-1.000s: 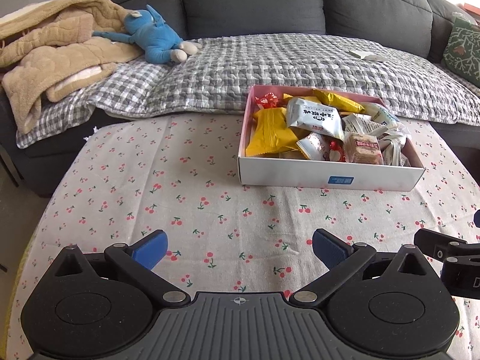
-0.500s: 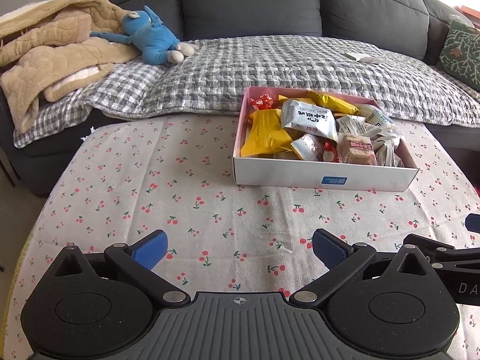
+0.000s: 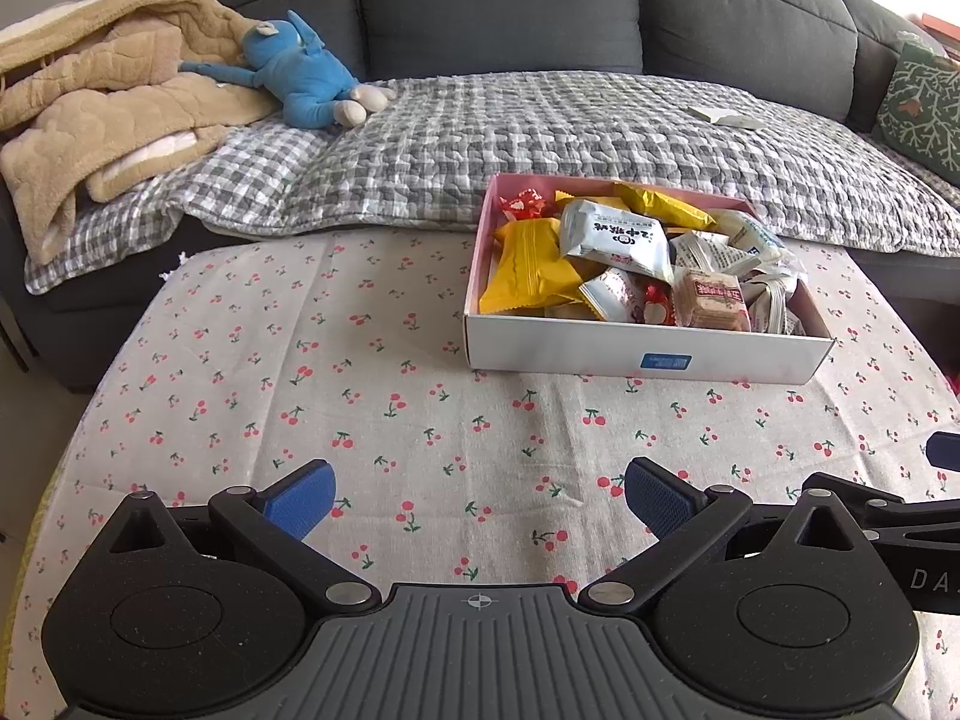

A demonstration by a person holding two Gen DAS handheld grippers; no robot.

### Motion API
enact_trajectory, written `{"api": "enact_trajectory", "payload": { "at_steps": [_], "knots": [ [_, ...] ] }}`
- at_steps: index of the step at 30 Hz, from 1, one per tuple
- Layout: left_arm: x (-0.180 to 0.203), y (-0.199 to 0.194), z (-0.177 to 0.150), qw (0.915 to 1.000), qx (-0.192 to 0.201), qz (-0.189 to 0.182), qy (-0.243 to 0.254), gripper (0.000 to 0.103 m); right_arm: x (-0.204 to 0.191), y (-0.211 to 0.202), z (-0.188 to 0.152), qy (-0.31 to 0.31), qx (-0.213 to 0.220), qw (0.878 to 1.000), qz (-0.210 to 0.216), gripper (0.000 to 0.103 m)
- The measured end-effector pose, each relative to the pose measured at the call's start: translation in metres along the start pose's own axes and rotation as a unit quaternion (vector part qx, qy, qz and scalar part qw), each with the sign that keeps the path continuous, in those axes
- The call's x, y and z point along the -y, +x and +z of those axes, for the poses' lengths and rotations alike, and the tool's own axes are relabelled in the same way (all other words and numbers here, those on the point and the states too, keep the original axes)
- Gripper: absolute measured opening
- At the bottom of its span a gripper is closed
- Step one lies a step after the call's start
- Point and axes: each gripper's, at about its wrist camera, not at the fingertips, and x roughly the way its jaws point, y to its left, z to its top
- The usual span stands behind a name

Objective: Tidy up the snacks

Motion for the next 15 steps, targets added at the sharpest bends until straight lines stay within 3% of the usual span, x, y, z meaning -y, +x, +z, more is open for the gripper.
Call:
{"api": "enact_trajectory", "payload": {
  "at_steps": [15],
  "knots": [
    [0.0015,0.0002,-0.0008,1.0,0.0,-0.001,0.0,0.103,-0.0002,0.0003,0.0002,-0.001,0.0,1.0,0.0,0.102]
  ]
}}
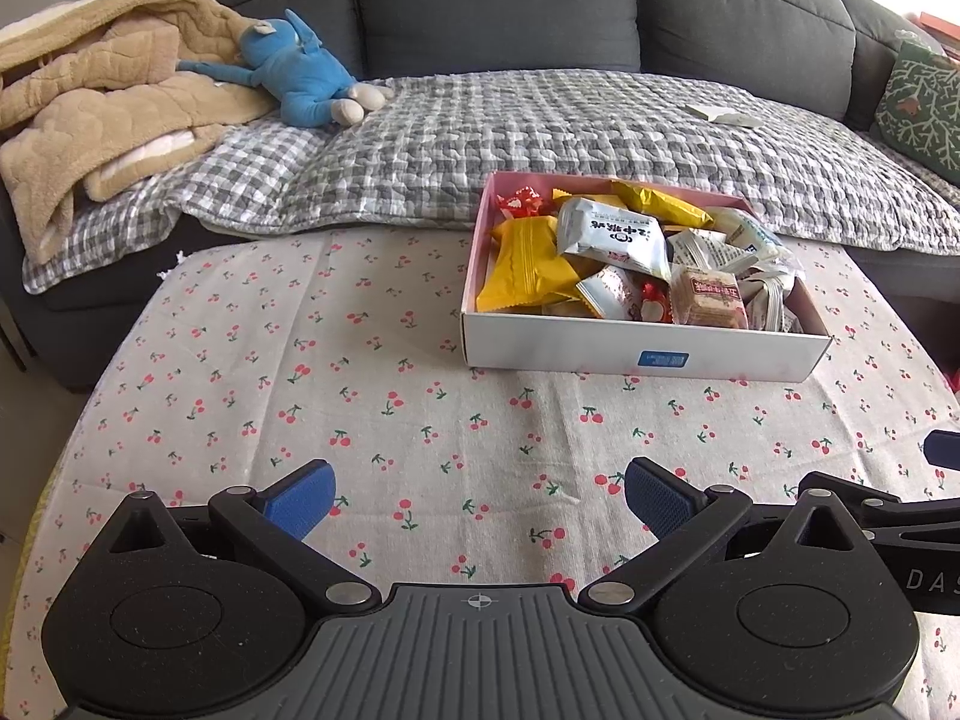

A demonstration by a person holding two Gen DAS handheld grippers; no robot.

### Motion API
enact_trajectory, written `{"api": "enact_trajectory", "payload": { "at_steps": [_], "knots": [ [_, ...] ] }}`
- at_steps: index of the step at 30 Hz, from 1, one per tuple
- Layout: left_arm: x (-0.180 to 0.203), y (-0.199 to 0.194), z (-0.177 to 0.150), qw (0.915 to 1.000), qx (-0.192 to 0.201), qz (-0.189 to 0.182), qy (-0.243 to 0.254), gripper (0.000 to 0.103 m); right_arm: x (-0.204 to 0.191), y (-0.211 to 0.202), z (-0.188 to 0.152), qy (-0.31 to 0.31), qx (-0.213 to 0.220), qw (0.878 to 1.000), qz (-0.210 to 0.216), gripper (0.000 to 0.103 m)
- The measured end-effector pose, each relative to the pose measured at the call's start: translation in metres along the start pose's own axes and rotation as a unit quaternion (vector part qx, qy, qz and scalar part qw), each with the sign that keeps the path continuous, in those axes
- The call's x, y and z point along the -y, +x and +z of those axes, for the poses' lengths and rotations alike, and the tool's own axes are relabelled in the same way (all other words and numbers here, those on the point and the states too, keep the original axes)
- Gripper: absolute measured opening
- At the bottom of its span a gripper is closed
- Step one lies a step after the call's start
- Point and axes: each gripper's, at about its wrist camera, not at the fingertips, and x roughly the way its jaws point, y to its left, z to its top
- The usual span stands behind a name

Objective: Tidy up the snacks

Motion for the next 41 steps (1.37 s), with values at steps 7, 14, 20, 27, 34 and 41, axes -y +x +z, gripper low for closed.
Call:
{"api": "enact_trajectory", "payload": {
  "at_steps": [7,14,20,27,34,41],
  "knots": [
    [-0.0006,-0.0003,0.0001,1.0,0.0,0.0,0.0,0.103,0.0001,0.0,-0.0004,0.0,0.0,1.0,0.0,0.102],
    [0.0023,0.0005,-0.0012,1.0,-0.002,-0.001,0.001,0.103,-0.0001,0.0003,-0.0009,0.0,0.0,1.0,0.0,0.102],
    [0.0,-0.002,-0.0003,1.0,0.002,-0.004,-0.001,0.103,-0.001,0.0011,-0.0013,-0.003,0.0,1.0,-0.004,0.102],
    [-0.0006,-0.0027,-0.0002,1.0,0.002,-0.003,-0.002,0.103,0.0003,-0.0024,-0.0008,-0.01,0.009,1.0,-0.005,0.102],
    [-0.0006,-0.0001,-0.0015,1.0,-0.005,-0.003,-0.003,0.103,-0.0002,-0.0025,-0.0007,-0.012,0.009,1.0,-0.004,0.102],
    [-0.0021,0.0027,-0.0052,0.9999,-0.004,-0.013,0.002,0.103,-0.0009,-0.0011,-0.0011,-0.011,0.009,1.0,-0.007,0.102]
  ]
}}
